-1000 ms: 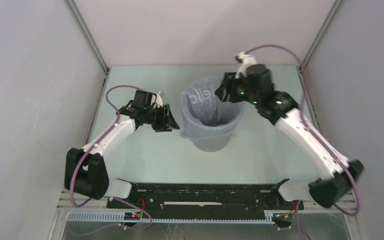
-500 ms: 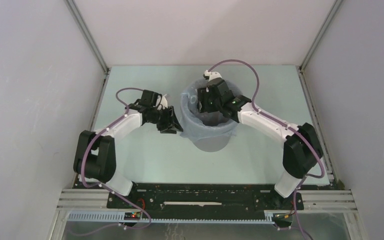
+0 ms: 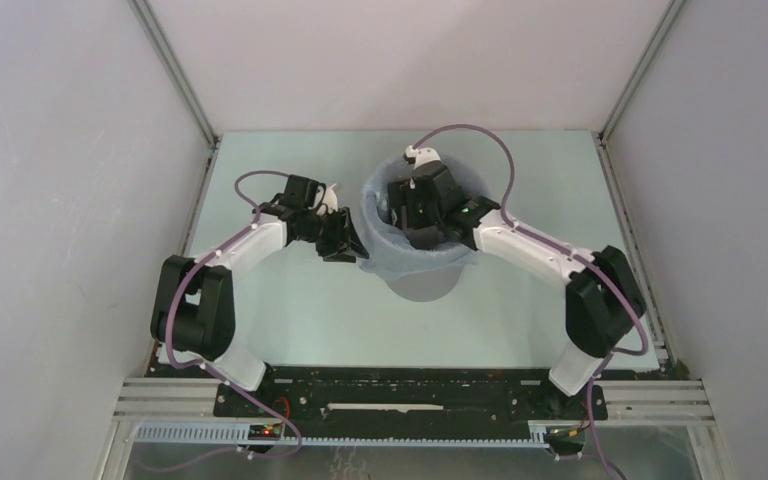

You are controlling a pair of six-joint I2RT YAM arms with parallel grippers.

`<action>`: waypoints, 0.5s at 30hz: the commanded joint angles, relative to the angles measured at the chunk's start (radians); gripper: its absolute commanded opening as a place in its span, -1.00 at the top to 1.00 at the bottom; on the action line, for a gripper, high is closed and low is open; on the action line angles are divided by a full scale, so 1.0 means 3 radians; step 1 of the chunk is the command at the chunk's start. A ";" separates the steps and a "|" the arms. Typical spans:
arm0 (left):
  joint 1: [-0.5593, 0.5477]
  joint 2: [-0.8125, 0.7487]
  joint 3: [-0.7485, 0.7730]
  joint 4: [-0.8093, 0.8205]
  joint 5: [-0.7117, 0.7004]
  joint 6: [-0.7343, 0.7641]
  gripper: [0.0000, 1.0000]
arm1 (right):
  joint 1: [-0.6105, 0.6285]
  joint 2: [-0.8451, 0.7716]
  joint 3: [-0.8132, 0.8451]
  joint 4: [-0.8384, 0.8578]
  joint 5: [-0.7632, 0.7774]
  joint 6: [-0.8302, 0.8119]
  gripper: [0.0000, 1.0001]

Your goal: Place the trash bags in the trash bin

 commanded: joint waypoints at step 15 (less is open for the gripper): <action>-0.0035 0.0093 0.0317 -0.0073 0.0194 0.0157 0.02 | 0.0046 0.0216 0.0589 -0.0973 0.0024 -0.0099 -0.47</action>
